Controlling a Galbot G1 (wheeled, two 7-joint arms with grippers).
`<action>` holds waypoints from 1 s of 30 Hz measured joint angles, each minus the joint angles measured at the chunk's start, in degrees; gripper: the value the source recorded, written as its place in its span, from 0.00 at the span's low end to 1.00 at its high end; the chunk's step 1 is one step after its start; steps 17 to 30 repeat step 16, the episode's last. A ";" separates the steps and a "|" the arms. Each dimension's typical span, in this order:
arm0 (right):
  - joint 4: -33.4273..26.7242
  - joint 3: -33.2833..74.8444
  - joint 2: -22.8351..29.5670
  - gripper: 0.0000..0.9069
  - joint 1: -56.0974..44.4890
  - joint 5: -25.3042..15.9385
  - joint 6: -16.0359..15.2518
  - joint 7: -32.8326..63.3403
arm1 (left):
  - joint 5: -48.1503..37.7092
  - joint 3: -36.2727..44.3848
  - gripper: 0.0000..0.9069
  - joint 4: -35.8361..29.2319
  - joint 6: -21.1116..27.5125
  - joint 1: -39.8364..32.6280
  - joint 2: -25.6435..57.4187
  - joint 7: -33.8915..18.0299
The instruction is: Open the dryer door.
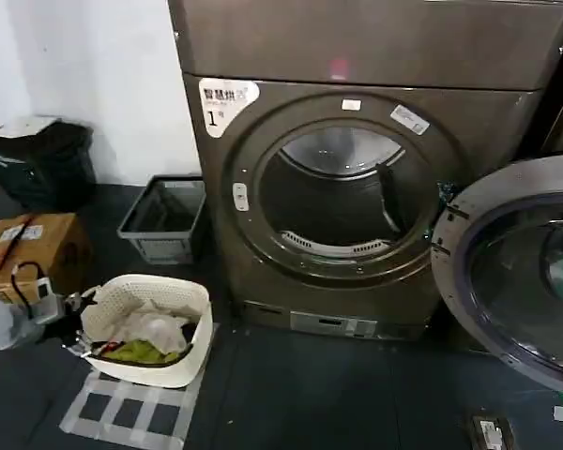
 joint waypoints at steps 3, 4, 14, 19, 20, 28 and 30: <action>-0.08 0.17 -0.02 1.00 -0.11 0.02 0.00 0.00 | 0.18 -0.01 1.00 -0.03 -0.02 0.01 0.11 0.07; -0.08 0.22 -0.02 1.00 -0.16 0.02 0.00 0.00 | 0.20 -0.02 1.00 -0.03 -0.01 0.01 0.11 0.07; 0.04 0.48 -0.02 1.00 -0.53 0.14 -0.02 0.00 | 0.65 -0.17 1.00 0.32 -0.14 -0.03 -0.09 0.71; 0.04 0.52 -0.02 1.00 -0.55 0.14 -0.02 0.00 | 0.80 -0.18 1.00 0.37 -0.22 -0.02 -0.11 0.80; 0.04 0.52 -0.02 1.00 -0.55 0.14 -0.02 0.00 | 0.80 -0.18 1.00 0.37 -0.22 -0.02 -0.11 0.80; 0.04 0.52 -0.02 1.00 -0.55 0.14 -0.02 0.00 | 0.80 -0.18 1.00 0.37 -0.22 -0.02 -0.11 0.80; 0.04 0.52 -0.02 1.00 -0.55 0.14 -0.02 0.00 | 0.80 -0.18 1.00 0.37 -0.22 -0.02 -0.11 0.80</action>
